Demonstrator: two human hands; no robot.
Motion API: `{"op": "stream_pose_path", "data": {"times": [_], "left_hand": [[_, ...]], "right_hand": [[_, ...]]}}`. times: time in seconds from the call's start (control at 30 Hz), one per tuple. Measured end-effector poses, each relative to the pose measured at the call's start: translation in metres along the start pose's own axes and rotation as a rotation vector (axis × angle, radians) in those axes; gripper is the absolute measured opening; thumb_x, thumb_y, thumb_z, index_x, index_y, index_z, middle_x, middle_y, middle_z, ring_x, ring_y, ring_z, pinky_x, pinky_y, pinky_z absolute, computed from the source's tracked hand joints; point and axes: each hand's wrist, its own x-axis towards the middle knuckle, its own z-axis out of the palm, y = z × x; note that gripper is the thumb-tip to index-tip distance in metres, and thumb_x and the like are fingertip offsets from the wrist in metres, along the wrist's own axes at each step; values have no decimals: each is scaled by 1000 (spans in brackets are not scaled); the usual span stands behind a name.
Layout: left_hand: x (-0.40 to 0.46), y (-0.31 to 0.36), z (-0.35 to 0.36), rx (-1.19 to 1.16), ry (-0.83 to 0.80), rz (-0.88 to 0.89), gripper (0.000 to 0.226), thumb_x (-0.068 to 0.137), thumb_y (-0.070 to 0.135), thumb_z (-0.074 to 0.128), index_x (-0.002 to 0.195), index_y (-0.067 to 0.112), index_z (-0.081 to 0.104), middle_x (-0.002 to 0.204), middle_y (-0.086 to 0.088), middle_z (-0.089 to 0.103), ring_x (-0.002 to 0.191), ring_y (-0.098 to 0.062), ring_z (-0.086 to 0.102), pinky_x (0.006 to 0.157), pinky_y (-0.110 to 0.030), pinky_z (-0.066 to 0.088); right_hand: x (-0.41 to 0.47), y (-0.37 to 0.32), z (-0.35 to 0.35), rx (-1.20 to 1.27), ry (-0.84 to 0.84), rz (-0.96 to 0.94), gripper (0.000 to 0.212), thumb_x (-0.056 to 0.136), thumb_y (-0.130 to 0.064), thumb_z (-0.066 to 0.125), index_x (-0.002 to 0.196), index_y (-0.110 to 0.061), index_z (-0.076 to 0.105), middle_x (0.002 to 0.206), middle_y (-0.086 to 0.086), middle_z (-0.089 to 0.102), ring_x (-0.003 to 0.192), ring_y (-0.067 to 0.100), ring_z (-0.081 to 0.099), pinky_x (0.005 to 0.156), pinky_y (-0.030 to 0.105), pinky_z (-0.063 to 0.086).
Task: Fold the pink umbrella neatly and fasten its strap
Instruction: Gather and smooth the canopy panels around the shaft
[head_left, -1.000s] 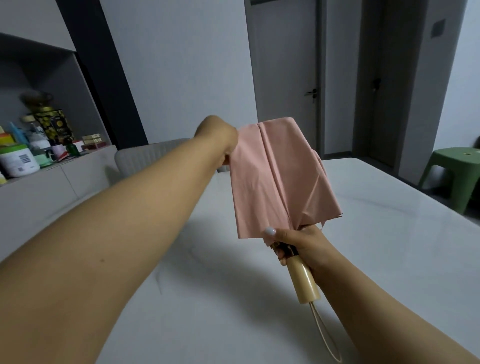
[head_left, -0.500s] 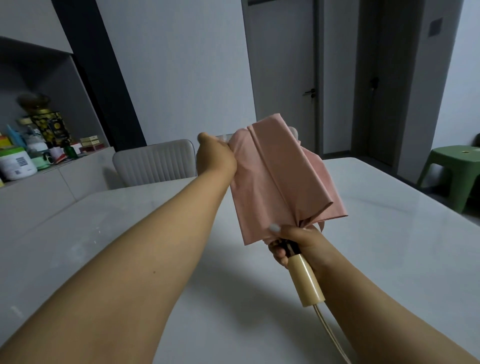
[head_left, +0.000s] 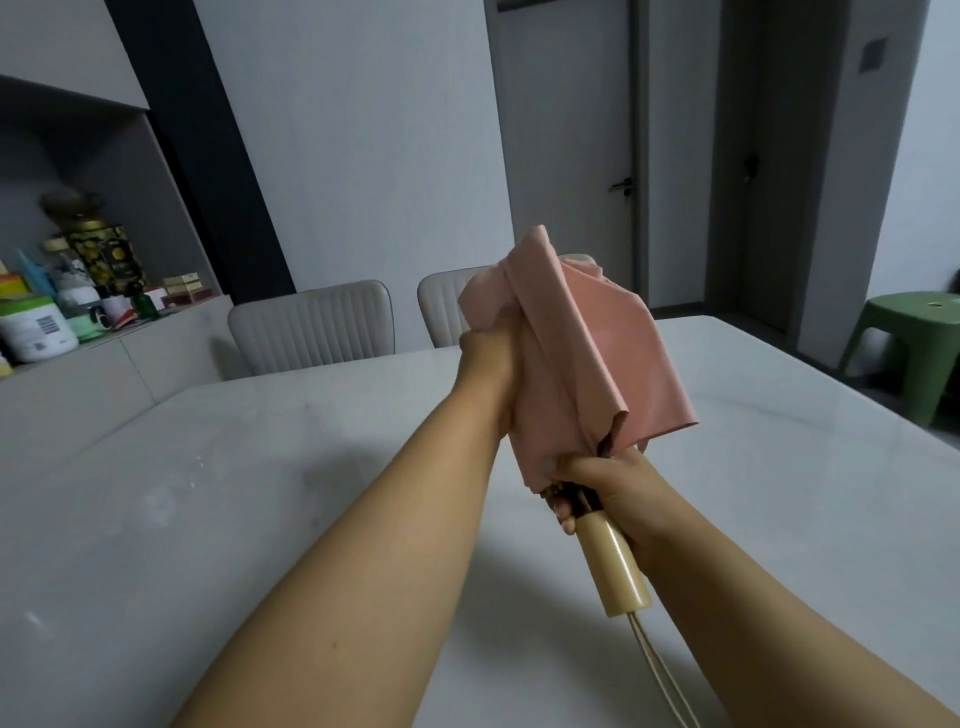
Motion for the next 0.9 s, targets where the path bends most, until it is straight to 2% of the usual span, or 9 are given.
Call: {"op": "stream_pose_path", "data": {"times": [0.1, 0.17, 0.3, 0.37, 0.47, 0.57, 0.7, 0.8, 0.9], "left_hand": [[-1, -5, -14, -210, -237, -13, 63, 80, 66, 55, 120, 18, 66, 108, -11, 73, 102, -28, 68, 90, -46, 54], [-1, -12, -18, -322, -296, 12, 54, 87, 58, 51, 115, 15, 67, 101, -10, 75, 95, -27, 69, 86, -41, 55], [5, -20, -21, -446, -331, 37, 47, 90, 52, 47, 113, 15, 63, 86, -7, 72, 82, -25, 66, 76, -37, 52], [7, -23, -20, -451, -344, 35, 50, 90, 53, 47, 120, 15, 60, 85, -7, 71, 81, -25, 66, 74, -37, 52], [10, -25, -17, -435, -357, 23, 58, 88, 56, 48, 127, 14, 57, 89, -8, 70, 83, -26, 64, 76, -38, 51], [12, -30, -17, -422, -379, 44, 76, 79, 62, 54, 135, 12, 52, 102, -10, 67, 90, -28, 63, 79, -40, 51], [13, -35, -24, -375, -391, 54, 61, 89, 63, 41, 122, 15, 60, 100, -7, 73, 91, -24, 67, 76, -36, 52], [12, -28, -28, -235, -237, 17, 71, 78, 70, 55, 123, 16, 61, 108, -7, 73, 98, -22, 68, 85, -38, 53], [21, -9, -37, 82, 199, 179, 87, 61, 66, 60, 130, 12, 54, 126, -8, 63, 112, -27, 61, 91, -35, 49]], "right_hand": [[-4, -1, 3, 60, -69, 3, 5, 62, -4, 63, 60, 0, 66, 55, 14, 57, 41, 19, 50, 41, 26, 44], [-5, 2, 6, 74, -98, -12, 8, 61, -4, 62, 66, 1, 66, 58, 14, 60, 46, 21, 55, 47, 29, 50], [5, 8, 7, 223, -92, 99, 44, 47, -2, 74, 88, 11, 68, 85, 25, 64, 81, 31, 65, 76, 49, 59], [6, 8, 6, 321, -144, 171, 66, 42, -4, 75, 104, 13, 61, 101, 30, 65, 95, 39, 66, 79, 51, 57], [1, 6, 3, 366, -184, 204, 56, 56, 2, 66, 110, 13, 57, 94, 28, 70, 78, 36, 72, 59, 35, 60], [-2, 1, 1, 264, -137, 162, 45, 62, -1, 61, 106, 9, 56, 79, 19, 69, 56, 24, 66, 36, 21, 46], [-1, -2, 2, 270, -166, 192, 24, 64, 1, 58, 88, 5, 55, 68, 14, 58, 43, 15, 50, 32, 16, 35], [-1, -2, 3, 258, -157, 239, 15, 72, 2, 60, 85, 3, 53, 58, 9, 52, 36, 10, 46, 32, 14, 34], [2, -1, 2, 250, -129, 251, 10, 74, 2, 61, 80, 1, 53, 58, 8, 51, 36, 8, 45, 32, 14, 34]]}}
